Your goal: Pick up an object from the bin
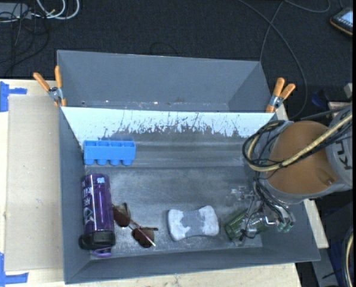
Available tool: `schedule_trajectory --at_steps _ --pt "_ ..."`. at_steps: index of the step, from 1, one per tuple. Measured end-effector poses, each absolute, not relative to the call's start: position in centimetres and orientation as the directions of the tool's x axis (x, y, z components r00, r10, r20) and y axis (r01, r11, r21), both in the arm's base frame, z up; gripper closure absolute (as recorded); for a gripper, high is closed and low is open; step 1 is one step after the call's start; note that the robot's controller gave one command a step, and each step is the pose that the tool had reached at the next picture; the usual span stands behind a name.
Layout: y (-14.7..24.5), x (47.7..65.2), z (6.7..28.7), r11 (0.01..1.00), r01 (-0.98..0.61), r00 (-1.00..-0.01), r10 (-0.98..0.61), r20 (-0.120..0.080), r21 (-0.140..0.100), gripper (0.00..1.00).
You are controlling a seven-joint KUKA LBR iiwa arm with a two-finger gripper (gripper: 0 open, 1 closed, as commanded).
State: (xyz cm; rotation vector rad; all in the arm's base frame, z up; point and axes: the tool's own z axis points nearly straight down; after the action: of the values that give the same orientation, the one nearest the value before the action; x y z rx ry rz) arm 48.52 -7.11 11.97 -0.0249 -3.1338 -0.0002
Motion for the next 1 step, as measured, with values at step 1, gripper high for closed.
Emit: schedule_trajectory --at_steps 1 --pt "-7.53 48.39 11.32 0.999 -0.047 -0.999 -0.047 0.003 0.001 0.00"
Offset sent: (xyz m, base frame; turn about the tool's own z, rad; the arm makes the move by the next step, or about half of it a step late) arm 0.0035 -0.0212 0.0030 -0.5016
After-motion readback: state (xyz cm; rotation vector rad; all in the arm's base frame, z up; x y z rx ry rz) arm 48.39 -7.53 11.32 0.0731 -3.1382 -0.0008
